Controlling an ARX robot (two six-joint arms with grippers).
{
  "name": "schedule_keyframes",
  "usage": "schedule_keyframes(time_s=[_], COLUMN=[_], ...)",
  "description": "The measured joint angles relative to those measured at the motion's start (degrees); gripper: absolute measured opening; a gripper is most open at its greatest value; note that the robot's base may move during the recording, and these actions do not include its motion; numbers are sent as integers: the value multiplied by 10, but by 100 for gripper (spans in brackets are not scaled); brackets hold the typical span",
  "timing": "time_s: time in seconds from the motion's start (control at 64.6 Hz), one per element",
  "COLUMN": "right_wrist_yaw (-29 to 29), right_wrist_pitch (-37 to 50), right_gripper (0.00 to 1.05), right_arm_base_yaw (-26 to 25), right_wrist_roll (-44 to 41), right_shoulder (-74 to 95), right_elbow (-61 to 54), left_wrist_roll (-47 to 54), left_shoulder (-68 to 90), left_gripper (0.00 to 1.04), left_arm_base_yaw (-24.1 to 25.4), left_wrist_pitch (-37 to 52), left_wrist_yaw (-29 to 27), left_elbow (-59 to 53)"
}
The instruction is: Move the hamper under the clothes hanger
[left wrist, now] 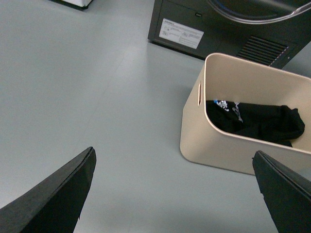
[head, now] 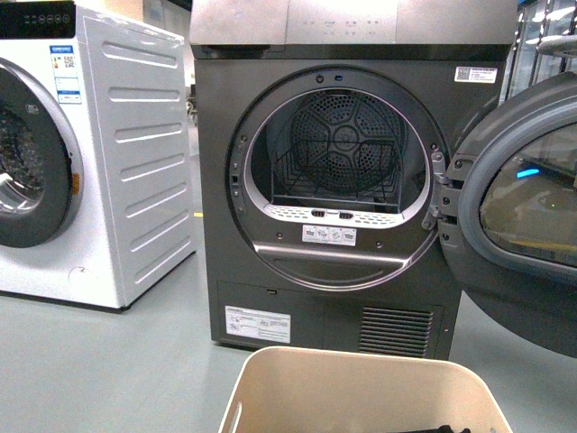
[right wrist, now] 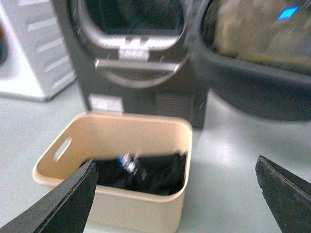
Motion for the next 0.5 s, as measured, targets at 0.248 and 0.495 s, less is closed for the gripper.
schedule_keyframes(time_s=[0.248,0.495], right_wrist_yaw=[-1,20], right_wrist_pitch=[245,223], right_gripper=[97,97], right_arm_base_yaw=[11,45], right_wrist_roll=[-11,-36], right_shoulder=[482,805], right_elbow=[137,354], left_wrist_roll=[9,86], left_shoulder=[414,703], left_gripper=[98,98], left_arm_base_yaw=[-31,-78], left_wrist_pitch=[169,188], left_wrist_yaw=[-10,-30], left_elbow=[169,348])
